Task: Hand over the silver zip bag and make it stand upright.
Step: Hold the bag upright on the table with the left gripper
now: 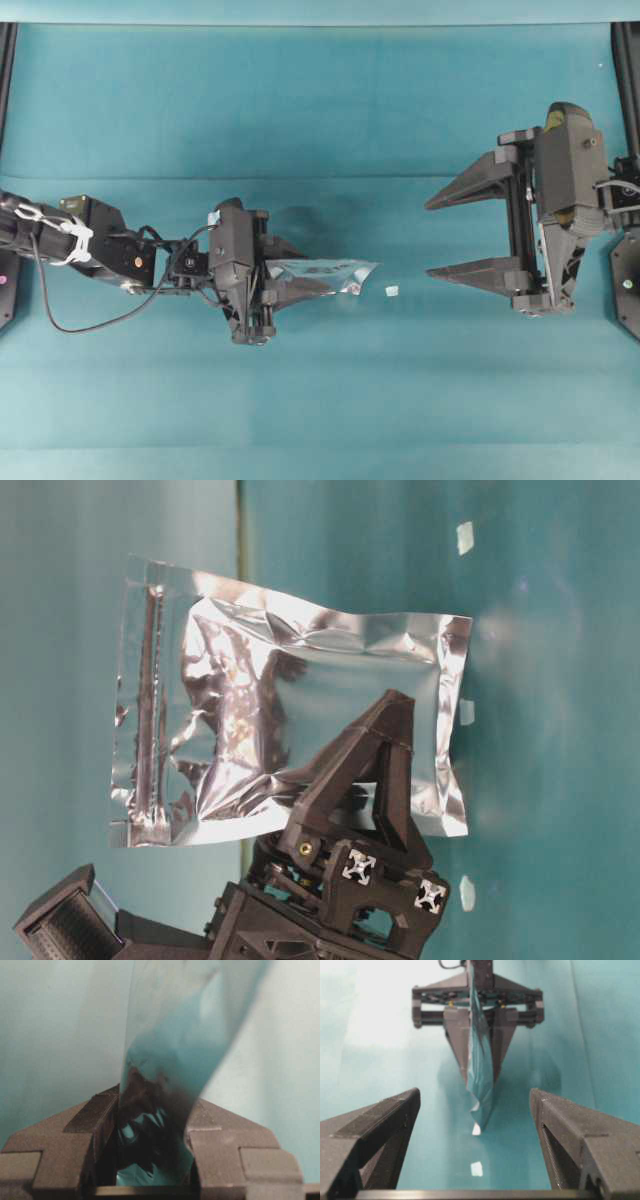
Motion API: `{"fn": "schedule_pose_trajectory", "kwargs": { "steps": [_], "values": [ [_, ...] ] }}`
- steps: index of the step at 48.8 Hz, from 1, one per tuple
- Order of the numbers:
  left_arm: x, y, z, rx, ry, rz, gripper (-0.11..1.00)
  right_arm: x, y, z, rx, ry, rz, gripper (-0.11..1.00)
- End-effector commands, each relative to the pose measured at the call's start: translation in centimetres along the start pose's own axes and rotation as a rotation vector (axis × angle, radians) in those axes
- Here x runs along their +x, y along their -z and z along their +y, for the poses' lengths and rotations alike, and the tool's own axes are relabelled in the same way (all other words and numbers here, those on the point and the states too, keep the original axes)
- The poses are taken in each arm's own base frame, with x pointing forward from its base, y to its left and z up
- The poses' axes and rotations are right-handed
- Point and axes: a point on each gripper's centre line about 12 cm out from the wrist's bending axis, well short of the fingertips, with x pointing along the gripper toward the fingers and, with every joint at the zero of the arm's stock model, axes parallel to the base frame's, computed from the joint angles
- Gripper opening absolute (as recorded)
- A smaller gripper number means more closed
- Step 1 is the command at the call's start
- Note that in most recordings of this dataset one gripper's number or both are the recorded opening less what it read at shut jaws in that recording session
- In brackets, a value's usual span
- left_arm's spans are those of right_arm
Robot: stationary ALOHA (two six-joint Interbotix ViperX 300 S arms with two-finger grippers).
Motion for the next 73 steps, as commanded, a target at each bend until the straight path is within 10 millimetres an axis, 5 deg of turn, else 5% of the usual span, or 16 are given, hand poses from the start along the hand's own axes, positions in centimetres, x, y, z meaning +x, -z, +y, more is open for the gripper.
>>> {"fn": "schedule_pose_trajectory", "kwargs": {
  "steps": [1,73],
  "values": [
    [-0.03,0.03,-0.44,0.003,0.011,0.006,0.23,-0.33,-0.57,0.10,0.000,-0.003,-0.026,0.95],
    [-0.03,0.22,-0.46,0.000,0.009,0.021,0.23,-0.24,0.03,0.39,-0.004,-0.012,0.002,0.95]
  ]
}}
